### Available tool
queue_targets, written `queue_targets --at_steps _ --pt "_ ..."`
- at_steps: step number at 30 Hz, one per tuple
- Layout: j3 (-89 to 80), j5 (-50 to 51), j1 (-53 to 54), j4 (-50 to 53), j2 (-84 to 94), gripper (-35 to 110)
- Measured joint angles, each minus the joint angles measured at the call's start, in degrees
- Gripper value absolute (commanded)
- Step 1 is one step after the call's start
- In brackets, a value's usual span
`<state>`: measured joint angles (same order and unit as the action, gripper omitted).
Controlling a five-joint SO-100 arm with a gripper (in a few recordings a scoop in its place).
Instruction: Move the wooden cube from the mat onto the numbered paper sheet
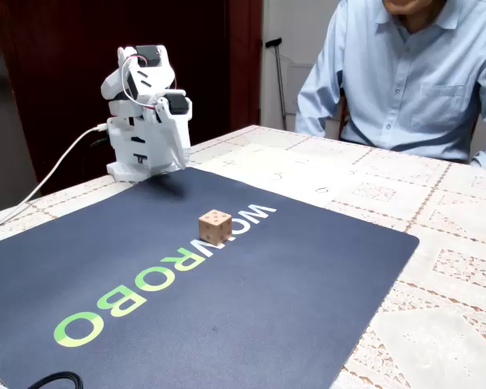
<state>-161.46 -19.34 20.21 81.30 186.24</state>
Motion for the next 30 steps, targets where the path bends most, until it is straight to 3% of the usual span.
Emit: queue_targets --at_steps 14,20,21,23,27,30 --pt "0.0 0.2 1.1 0.0 0.0 2" --pt "-0.2 -1.8 3.3 -3.3 -8.1 1" --pt "-0.2 -3.6 4.1 -3.9 -9.7 1" --pt "2.3 -10.3 4.3 -1.7 -13.5 21" --pt "10.3 -31.2 4.0 7.1 -22.8 24" --pt "11.3 -37.3 5.6 7.9 -27.9 23"
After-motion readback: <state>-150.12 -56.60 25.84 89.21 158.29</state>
